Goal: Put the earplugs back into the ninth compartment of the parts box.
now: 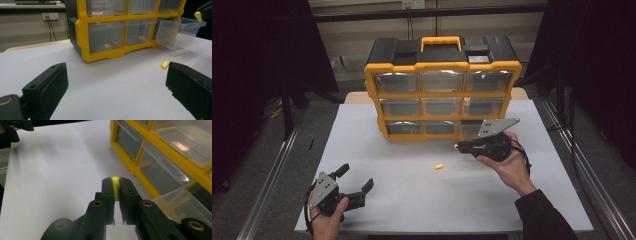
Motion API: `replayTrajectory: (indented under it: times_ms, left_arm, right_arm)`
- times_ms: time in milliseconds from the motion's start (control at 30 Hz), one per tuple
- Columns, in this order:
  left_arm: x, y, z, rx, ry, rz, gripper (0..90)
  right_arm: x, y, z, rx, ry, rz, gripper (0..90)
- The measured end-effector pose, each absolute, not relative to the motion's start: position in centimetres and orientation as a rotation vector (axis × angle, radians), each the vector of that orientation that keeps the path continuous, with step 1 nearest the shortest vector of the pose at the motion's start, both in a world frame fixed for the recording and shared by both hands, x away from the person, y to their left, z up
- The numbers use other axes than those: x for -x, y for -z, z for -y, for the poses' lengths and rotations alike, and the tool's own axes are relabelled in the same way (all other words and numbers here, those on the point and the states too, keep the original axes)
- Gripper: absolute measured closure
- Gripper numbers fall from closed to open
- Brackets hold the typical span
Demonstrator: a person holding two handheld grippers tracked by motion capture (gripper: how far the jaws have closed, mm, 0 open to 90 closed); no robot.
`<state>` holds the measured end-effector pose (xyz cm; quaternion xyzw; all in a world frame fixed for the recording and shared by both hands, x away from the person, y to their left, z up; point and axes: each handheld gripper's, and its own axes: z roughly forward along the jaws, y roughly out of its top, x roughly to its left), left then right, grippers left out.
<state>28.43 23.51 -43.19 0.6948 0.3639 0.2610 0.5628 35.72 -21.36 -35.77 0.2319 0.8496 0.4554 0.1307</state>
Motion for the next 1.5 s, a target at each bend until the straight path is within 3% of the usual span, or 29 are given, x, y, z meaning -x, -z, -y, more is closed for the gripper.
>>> replayTrajectory:
  times_ms: [667,1500]
  left_arm:
    - [-28.5,43.2,-23.5,-1.64,-0.621,-0.855,4.3]
    - [-28.5,43.2,-23.5,-1.642,-0.623,-0.853,4.4]
  right_arm:
    - [-36.0,34.1,23.7,-0.732,-1.311,-2.396,83.0]
    - [-39.1,33.9,24.9,-0.834,-1.13,-2.45,82.9]
